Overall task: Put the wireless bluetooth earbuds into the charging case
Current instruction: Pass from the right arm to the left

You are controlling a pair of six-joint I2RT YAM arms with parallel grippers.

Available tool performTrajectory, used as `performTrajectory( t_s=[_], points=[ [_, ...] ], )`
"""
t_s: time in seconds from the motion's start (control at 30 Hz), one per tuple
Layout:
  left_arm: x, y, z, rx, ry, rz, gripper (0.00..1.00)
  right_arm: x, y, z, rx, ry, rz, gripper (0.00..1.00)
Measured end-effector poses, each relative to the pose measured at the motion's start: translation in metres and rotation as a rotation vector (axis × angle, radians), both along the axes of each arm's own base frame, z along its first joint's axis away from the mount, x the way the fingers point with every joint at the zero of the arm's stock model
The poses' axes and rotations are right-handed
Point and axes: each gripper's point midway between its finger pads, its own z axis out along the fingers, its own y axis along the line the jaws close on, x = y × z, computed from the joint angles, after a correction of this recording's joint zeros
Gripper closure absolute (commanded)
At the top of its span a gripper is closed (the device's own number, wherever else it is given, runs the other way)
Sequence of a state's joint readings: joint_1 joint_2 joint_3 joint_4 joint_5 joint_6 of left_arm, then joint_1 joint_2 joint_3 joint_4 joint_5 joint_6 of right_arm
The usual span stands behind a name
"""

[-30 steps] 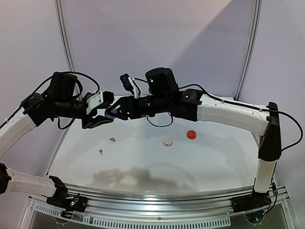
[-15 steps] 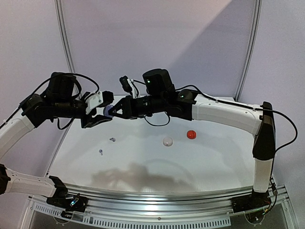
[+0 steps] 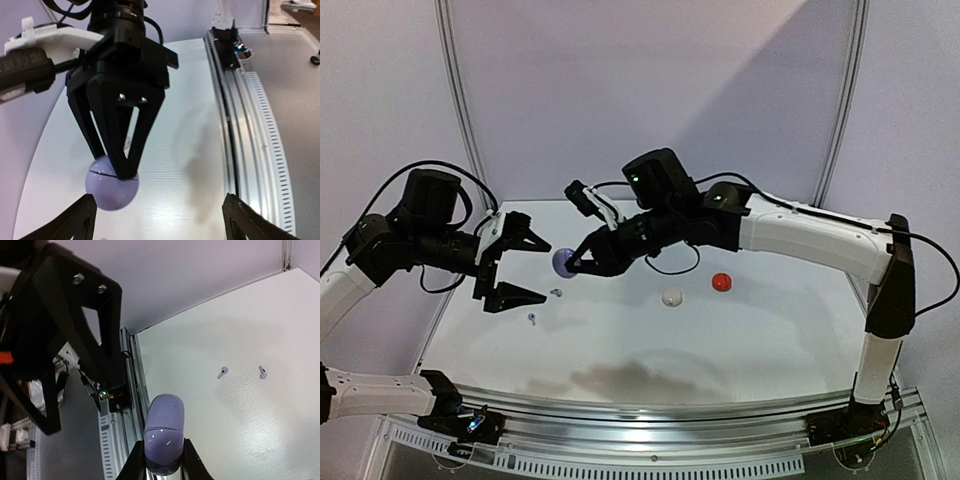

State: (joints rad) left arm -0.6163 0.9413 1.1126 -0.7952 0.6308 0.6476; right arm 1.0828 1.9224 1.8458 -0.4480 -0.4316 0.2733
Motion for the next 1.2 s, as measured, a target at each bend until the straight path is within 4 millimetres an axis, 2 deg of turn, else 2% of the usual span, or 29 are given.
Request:
performTrajectory(
  t_s=[0.1,0.2,0.33,0.43,0.57,0.87,0.97,1.07,1.17,1.2],
  points=[
    [-0.014,-0.003,0.003,-0.035,0.056,-0.054,0.22,-0.012,-0.021,0.016,-0.032,-0.139,0.074,1.00],
    [-0.019,-0.006,0.005,-0.057,0.101,-0.074,0.28,-0.025,-0.033,0.032,-0.031,-0.251,0.135,1.00],
    [-0.020,-0.011,0.007,-0.078,0.167,-0.073,0.31,-0.047,-0.031,0.044,-0.026,-0.365,0.212,1.00],
    [-0.019,-0.016,0.010,-0.087,0.219,-0.073,0.38,-0.059,-0.028,0.045,-0.036,-0.413,0.250,1.00],
    [-0.018,-0.021,0.011,-0.094,0.254,-0.073,0.50,-0.064,-0.023,0.056,-0.019,-0.461,0.267,1.00],
    [-0.021,-0.025,0.021,-0.124,0.280,-0.087,0.57,-0.062,-0.023,0.059,-0.019,-0.489,0.266,1.00],
    [-0.024,-0.026,0.025,-0.134,0.289,-0.096,0.65,-0.061,-0.023,0.059,-0.021,-0.497,0.266,1.00],
    [-0.024,-0.026,0.027,-0.141,0.295,-0.097,0.79,-0.061,-0.022,0.059,-0.021,-0.501,0.268,1.00],
    [-0.024,-0.027,0.028,-0.143,0.292,-0.102,0.99,-0.062,-0.022,0.058,-0.023,-0.497,0.272,1.00],
    [-0.024,-0.027,0.028,-0.144,0.288,-0.106,1.00,-0.062,-0.022,0.058,-0.025,-0.495,0.275,1.00]
  ],
)
